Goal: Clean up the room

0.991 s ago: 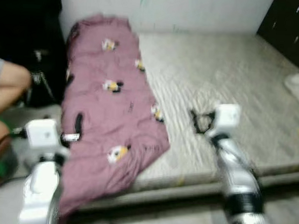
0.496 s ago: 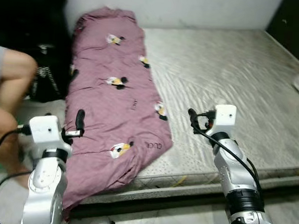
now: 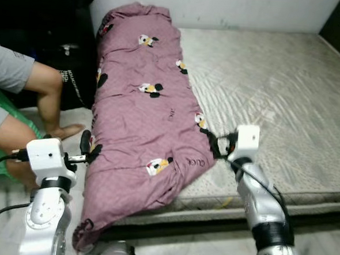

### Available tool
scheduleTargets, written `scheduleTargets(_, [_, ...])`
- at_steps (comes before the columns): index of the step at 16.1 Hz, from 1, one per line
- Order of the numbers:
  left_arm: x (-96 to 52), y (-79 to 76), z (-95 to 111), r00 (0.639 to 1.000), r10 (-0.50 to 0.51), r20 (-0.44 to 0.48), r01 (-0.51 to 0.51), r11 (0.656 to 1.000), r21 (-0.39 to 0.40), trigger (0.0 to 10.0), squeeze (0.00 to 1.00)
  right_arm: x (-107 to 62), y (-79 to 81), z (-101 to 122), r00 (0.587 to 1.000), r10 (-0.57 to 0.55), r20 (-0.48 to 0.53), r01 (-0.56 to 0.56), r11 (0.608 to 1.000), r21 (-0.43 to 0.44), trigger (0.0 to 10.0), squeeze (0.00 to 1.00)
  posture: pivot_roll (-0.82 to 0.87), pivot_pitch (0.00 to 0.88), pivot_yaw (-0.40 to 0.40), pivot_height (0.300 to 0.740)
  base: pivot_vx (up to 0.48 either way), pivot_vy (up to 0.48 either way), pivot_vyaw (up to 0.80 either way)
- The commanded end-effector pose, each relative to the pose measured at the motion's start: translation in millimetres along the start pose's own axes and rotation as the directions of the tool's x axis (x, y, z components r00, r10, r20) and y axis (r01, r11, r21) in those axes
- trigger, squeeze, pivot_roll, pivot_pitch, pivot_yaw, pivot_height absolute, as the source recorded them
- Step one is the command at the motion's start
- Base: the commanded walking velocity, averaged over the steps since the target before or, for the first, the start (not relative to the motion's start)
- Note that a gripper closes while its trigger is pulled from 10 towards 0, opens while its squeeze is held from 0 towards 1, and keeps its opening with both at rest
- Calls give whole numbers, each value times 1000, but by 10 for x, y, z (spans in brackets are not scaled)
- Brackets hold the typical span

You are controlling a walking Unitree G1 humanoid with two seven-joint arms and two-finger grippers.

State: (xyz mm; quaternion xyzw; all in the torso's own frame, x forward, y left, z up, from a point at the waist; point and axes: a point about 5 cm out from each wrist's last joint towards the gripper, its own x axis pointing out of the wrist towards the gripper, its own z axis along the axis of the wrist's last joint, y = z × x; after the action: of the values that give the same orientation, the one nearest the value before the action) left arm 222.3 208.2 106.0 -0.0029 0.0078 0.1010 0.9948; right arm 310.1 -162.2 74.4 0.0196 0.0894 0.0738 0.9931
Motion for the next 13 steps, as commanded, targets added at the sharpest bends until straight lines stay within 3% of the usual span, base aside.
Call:
scheduleTargets(1, [19, -22, 24, 1000, -14, -5, 14, 1000, 5, 10000, 0, -10, -27, 70, 1000, -6, 22, 5, 1000, 8, 10000, 0, 15, 103, -7, 740, 0, 0, 0])
scheduleTargets(3, [9, -37, 27, 1000, -26, -4, 26, 1000, 12, 10000, 0, -50, -17, 35, 1000, 1, 11, -1, 1000, 11, 10000, 0, 7, 119, -9, 740, 0, 0, 0])
scheduleTargets(8, [-48, -78, 18, 1000, -22, -18, 23, 1000, 17, 10000, 0, -90, 12, 29, 1000, 18, 9, -19, 1000, 17, 10000, 0, 4, 143, -5, 670, 0, 0, 0])
scheduleTargets(13, [15, -13, 41, 1000, -1, -12, 2, 999, 42, 10000, 0, -75, 43, 51, 999, 33, 6, -33, 999, 14, 10000, 0, 4, 141, -9, 631, 0, 0, 0])
